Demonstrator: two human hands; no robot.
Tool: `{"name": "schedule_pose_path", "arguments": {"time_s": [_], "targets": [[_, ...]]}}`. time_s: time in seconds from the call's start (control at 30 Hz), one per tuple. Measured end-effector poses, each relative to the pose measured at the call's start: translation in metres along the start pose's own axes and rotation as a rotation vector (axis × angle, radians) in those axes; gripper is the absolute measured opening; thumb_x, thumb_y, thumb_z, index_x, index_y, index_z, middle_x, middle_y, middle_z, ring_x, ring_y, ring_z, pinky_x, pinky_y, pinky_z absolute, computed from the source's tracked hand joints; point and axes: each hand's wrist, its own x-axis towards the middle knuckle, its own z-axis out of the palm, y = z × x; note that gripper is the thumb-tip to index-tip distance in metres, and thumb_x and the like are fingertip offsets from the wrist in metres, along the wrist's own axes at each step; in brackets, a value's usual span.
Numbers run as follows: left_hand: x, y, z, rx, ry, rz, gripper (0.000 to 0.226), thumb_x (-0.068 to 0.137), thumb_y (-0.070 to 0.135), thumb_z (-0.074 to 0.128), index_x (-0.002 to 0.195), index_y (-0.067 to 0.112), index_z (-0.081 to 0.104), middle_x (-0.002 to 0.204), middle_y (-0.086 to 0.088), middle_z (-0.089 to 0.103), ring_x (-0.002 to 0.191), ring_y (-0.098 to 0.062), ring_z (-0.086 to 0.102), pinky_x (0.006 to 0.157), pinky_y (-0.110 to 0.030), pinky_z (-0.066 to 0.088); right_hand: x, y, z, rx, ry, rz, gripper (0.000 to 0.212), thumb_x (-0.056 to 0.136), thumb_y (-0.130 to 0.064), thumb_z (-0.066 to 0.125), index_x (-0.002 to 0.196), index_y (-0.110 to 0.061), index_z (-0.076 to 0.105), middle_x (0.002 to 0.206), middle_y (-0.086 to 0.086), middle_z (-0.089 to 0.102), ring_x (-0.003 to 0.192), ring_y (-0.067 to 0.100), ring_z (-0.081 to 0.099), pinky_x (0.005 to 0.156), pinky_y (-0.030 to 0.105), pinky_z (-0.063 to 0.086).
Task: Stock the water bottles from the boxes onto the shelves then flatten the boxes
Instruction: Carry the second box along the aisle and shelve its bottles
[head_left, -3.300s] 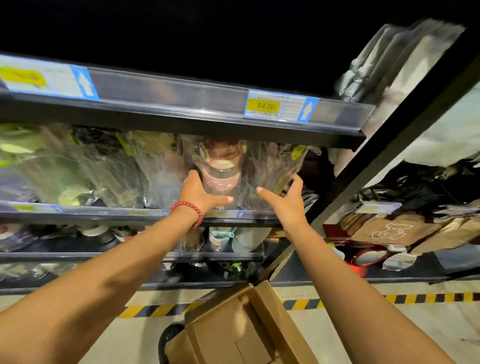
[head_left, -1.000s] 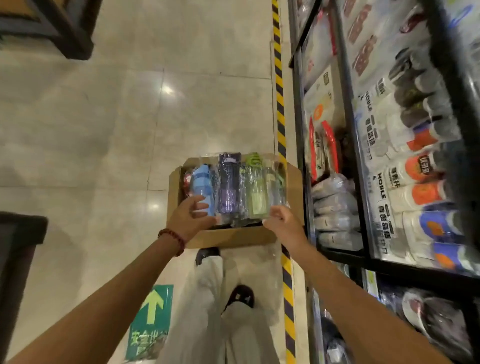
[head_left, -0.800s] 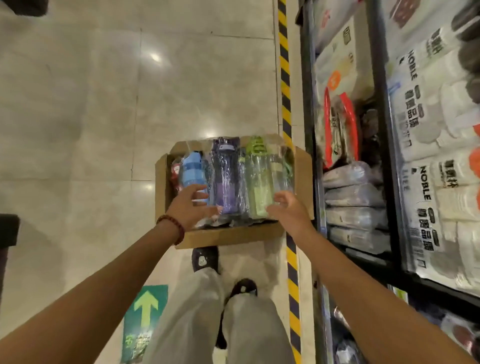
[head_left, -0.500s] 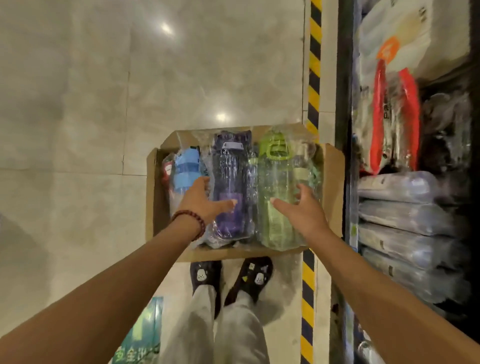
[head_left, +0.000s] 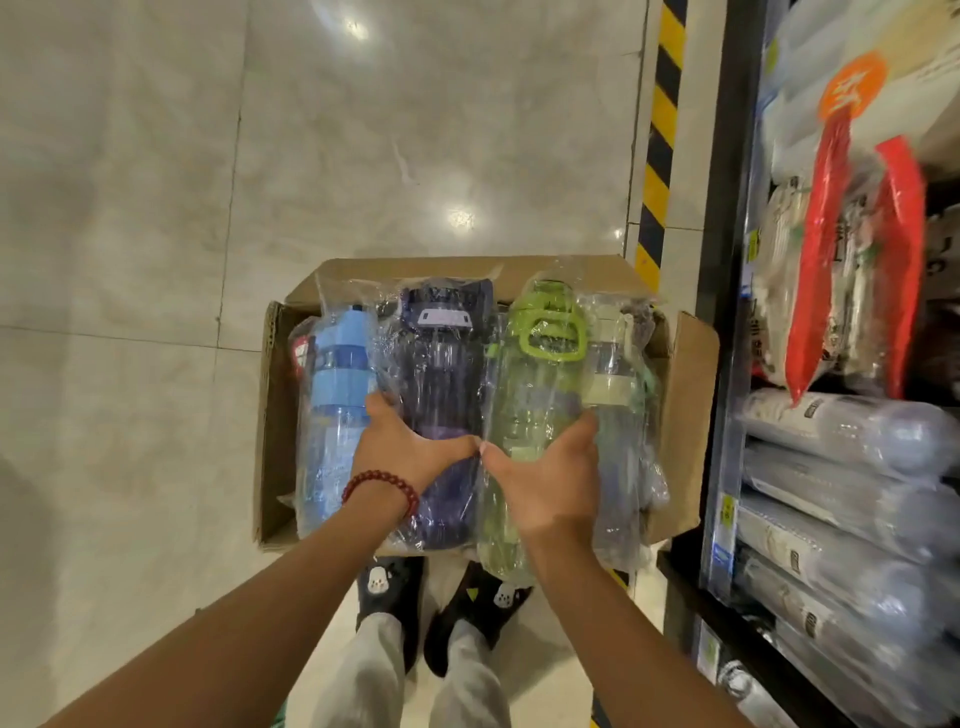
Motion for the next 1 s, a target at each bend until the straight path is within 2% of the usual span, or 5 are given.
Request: {"name": "schedule_pose_path", "arguments": {"time_s": [0.2,0.53,0.73,0.87,1.0], "targets": [[-0.01,-0.001,-0.024,0.015,-0.123,-0.023,0.106,0.054,0.048,0.085,0.137,0.005,0.035,0.135,-0.012,0.049,0.117,-0.028,0.051,0.099,-0.038,0.043,-0.013,-0.001,-0.026,0.192,-0.117,0.082,0.094,0.076,-0.038,0.073,0.145,-0.014,0.014,0.142,0.008,0.04,0.124,0.028,0.046,0.084,0.028,0.036],[-0.083,0.008,-0.103,-0.079,-0.057,0.171,0.112,0.042,0.045,0.09,0.136,0.012,0.038,0.132,-0.006,0.052,0.119,-0.025,0.051,0.103,-0.041,0.041,-0.109,-0.008,-0.056,0.456,-0.014,0.061,0.096,0.073,-0.029,0.078,0.147,-0.019,0.018,0.147,0.006,0.036,0.134,0.023,0.036,0.097,0.027,0.033],[-0.147,0.059,-0.186,-0.158,-0.041,0.449,0.088,0.02,0.055,0.078,0.1,0.027,0.051,0.101,0.001,0.062,0.09,-0.016,0.062,0.081,-0.035,0.052,-0.188,-0.045,-0.116,0.66,0.08,-0.074,0.11,0.065,-0.037,0.081,0.151,-0.02,0.014,0.151,0.005,0.031,0.137,0.022,0.032,0.104,0.031,0.031],[-0.204,0.095,-0.239,-0.097,-0.122,0.646,0.099,0.025,0.06,0.085,0.105,0.011,0.057,0.097,-0.007,0.068,0.088,-0.021,0.067,0.079,-0.046,0.055,-0.251,-0.074,-0.167,0.821,0.196,-0.204,0.121,0.047,-0.048,0.084,0.149,-0.022,0.024,0.146,-0.001,0.039,0.133,0.018,0.038,0.101,0.029,0.039],[-0.283,0.136,-0.28,-0.1,-0.155,0.885,0.098,0.021,0.057,0.077,0.107,0.018,0.049,0.094,0.01,0.062,0.083,0.0,0.06,0.067,-0.015,0.046,-0.308,-0.092,-0.224,0.921,0.275,-0.321,0.13,0.035,-0.068,0.083,0.145,-0.033,0.025,0.145,-0.001,0.044,0.135,0.022,0.041,0.109,0.047,0.037]]}}
